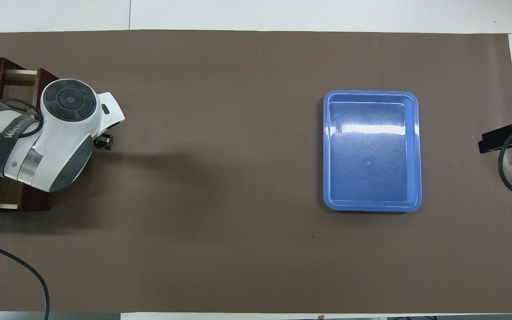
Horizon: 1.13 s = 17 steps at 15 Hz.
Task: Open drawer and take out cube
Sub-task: 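Pull the drawer farther open with the left gripper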
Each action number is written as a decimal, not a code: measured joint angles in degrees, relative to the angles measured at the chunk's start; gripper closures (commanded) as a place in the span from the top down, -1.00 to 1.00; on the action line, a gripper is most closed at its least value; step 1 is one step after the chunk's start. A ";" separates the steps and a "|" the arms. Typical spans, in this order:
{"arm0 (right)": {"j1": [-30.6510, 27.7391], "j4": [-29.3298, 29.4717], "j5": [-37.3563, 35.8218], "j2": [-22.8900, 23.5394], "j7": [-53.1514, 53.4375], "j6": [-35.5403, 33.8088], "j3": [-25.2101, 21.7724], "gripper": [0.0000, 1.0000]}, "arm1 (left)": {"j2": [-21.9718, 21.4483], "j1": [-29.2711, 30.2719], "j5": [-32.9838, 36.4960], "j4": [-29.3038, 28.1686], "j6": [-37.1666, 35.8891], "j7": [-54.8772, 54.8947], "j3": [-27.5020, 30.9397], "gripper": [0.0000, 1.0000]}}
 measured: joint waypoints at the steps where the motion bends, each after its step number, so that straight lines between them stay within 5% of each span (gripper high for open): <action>1: 0.00 0.00 0.00 0.00 0.00 0.00 0.00 1.00 | 0.00 -0.51 -0.85 0.30 -0.47 0.00 -0.04 1.00; 17: 0.00 -0.43 0.00 0.00 0.00 0.00 0.00 1.00 | 0.00 -4.35 -4.59 4.11 -5.35 -0.67 0.11 1.00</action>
